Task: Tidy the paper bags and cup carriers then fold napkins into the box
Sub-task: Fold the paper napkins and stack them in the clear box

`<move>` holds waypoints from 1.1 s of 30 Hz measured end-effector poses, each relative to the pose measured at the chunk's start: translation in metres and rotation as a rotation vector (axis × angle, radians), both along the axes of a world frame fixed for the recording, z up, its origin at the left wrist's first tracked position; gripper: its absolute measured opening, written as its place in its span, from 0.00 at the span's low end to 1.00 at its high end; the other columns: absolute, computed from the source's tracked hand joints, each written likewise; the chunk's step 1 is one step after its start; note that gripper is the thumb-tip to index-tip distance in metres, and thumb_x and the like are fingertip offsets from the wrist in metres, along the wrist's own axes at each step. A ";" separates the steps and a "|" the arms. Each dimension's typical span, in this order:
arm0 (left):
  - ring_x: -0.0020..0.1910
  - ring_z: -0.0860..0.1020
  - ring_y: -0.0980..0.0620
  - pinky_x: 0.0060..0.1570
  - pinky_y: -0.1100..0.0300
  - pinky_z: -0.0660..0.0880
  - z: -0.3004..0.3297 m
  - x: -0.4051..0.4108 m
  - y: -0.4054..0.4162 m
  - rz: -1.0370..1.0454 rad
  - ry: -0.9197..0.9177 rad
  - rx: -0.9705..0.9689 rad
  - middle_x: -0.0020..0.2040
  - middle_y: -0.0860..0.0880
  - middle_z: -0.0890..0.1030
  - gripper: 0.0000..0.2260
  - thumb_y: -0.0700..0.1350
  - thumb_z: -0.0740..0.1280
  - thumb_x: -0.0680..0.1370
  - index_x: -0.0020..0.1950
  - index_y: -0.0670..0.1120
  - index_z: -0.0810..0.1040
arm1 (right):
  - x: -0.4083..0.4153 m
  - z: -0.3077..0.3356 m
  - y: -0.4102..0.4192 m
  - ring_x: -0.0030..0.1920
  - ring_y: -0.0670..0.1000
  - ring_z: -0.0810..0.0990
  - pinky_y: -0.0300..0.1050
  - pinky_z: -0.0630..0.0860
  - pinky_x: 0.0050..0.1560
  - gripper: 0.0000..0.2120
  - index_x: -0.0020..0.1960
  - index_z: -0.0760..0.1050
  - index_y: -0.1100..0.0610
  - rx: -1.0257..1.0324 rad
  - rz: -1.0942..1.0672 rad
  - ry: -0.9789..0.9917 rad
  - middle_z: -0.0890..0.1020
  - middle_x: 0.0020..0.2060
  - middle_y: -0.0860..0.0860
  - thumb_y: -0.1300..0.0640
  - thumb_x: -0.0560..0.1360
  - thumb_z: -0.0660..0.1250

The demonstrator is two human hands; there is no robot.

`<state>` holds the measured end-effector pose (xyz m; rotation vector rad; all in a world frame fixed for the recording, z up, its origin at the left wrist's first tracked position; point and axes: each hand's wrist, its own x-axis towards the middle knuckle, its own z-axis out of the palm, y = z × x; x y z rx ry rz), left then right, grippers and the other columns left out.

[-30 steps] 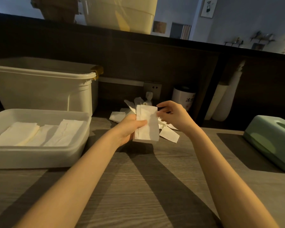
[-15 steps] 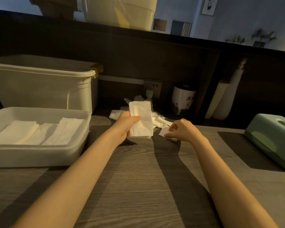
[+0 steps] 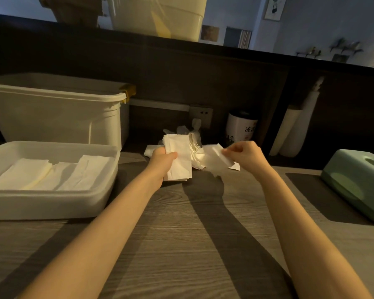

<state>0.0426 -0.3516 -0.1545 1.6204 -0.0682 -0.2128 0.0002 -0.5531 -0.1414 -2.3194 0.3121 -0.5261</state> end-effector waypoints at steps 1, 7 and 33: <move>0.61 0.73 0.42 0.52 0.53 0.71 0.000 0.001 0.000 0.012 0.005 0.003 0.63 0.41 0.73 0.17 0.41 0.59 0.81 0.70 0.42 0.66 | -0.002 0.006 0.003 0.43 0.47 0.78 0.37 0.76 0.41 0.05 0.44 0.79 0.55 0.094 0.036 -0.027 0.80 0.39 0.49 0.53 0.75 0.68; 0.53 0.74 0.46 0.54 0.50 0.72 0.002 0.001 -0.001 0.001 0.090 -0.073 0.52 0.46 0.73 0.16 0.43 0.59 0.81 0.68 0.43 0.66 | -0.008 0.022 0.022 0.50 0.53 0.82 0.47 0.81 0.51 0.07 0.46 0.78 0.58 0.556 0.257 -0.020 0.82 0.46 0.54 0.54 0.77 0.65; 0.45 0.80 0.50 0.41 0.57 0.79 0.014 -0.015 0.008 -0.382 0.176 -0.189 0.47 0.45 0.80 0.13 0.35 0.63 0.77 0.61 0.43 0.71 | -0.009 0.013 0.038 0.43 0.48 0.80 0.38 0.79 0.40 0.09 0.48 0.77 0.55 0.457 0.332 0.148 0.80 0.45 0.52 0.52 0.79 0.61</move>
